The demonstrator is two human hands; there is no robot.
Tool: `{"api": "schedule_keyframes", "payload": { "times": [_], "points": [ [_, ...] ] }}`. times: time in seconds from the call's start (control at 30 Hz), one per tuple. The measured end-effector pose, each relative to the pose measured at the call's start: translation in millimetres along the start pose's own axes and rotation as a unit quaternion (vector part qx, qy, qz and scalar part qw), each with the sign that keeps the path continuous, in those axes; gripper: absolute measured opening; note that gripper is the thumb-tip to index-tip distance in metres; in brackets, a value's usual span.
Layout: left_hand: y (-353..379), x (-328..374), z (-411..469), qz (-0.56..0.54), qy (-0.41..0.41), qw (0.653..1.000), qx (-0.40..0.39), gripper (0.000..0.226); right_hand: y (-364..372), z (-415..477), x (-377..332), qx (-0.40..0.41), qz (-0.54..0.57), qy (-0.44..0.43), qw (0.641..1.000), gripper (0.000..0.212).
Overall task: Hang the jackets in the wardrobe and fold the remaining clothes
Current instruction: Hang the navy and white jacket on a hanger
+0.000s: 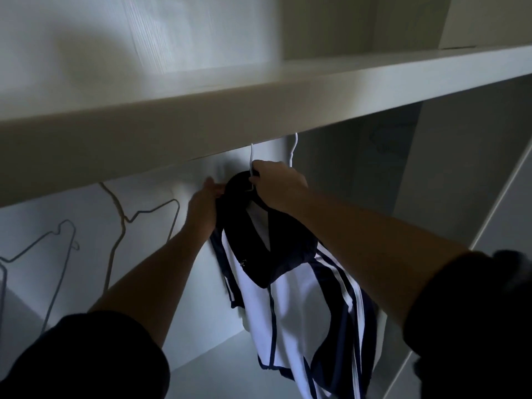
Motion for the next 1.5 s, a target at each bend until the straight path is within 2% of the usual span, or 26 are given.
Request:
{"api": "schedule_keyframes", "payload": {
  "times": [0.03, 0.1, 0.13, 0.2, 0.3, 0.4, 0.47, 0.57, 0.63, 0.83, 0.9, 1.23, 1.3, 1.37, 1.43, 1.5],
  "points": [
    [-7, -5, 2, 0.047, 0.012, 0.999, 0.008, 0.043, 0, 0, 1, -0.003, -0.003, -0.003, 1.000, 0.012],
    [-2, -21, 6, 0.180, 0.028, 0.980, -0.074, 0.038, 0, 0, 2, -0.011, -0.001, -0.016, 1.000, 0.014],
    [2, -27, 8, 0.220, 0.033, 0.968, -0.114, 0.044, -1, -1, 1, -0.011, 0.001, -0.021, 1.000, 0.015],
    [8, -28, 14, 0.254, 0.057, 0.953, -0.156, 0.052, -3, -2, 0, -0.012, 0.006, -0.026, 1.000, 0.014],
    [22, -9, 25, 0.288, 0.134, 0.933, -0.169, 0.039, 0, 1, 0, -0.024, 0.011, -0.027, 0.999, 0.019],
    [27, -21, 33, 0.323, 0.086, 0.924, -0.187, 0.028, 3, 3, 4, -0.029, 0.016, -0.017, 0.999, 0.035],
    [21, -27, 35, 0.363, 0.081, 0.912, -0.172, 0.026, 6, 3, 6, -0.048, 0.013, -0.006, 0.999, 0.037],
    [20, -25, 31, 0.452, 0.142, 0.861, -0.184, 0.025, 2, 5, 7, -0.040, 0.015, -0.013, 0.999, 0.031],
    [21, -26, 25, 0.504, 0.164, 0.824, -0.202, 0.026, -1, 4, 8, -0.019, 0.009, -0.013, 1.000, 0.020],
    [20, -29, 10, 0.599, 0.206, 0.745, -0.210, 0.023, -2, 1, 10, -0.005, -0.010, 0.018, 1.000, 0.028],
    [18, -23, 5, 0.620, 0.217, 0.728, -0.197, 0.020, -3, 1, 11, -0.002, -0.010, 0.029, 1.000, 0.028],
    [42, -29, -41, 0.604, 0.144, 0.754, -0.216, 0.019, -3, -2, 17, 0.028, 0.000, 0.056, 0.998, 0.025],
    [36, -28, -38, 0.600, 0.121, 0.767, -0.190, 0.022, -5, -1, 19, 0.029, 0.001, 0.059, 0.998, 0.024],
    [23, -31, -33, 0.591, 0.065, 0.787, -0.166, 0.020, -7, 0, 20, 0.027, 0.002, 0.061, 0.998, 0.025],
    [13, -42, -35, 0.562, 0.002, 0.811, -0.159, 0.015, -6, 1, 20, 0.023, 0.002, 0.061, 0.998, 0.026],
    [10, -48, -40, 0.538, -0.023, 0.829, -0.153, 0.017, -6, 1, 20, 0.023, 0.002, 0.061, 0.998, 0.027]
  ]
}}
Point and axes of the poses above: each hand's wrist, its own z-axis towards the middle knuckle, its own y-axis out of the palm, x = y × z, the point moved 9 cm from there along z, towards the middle knuckle, and after that the axes turned 8 degrees about y, right-handed, at the moved point
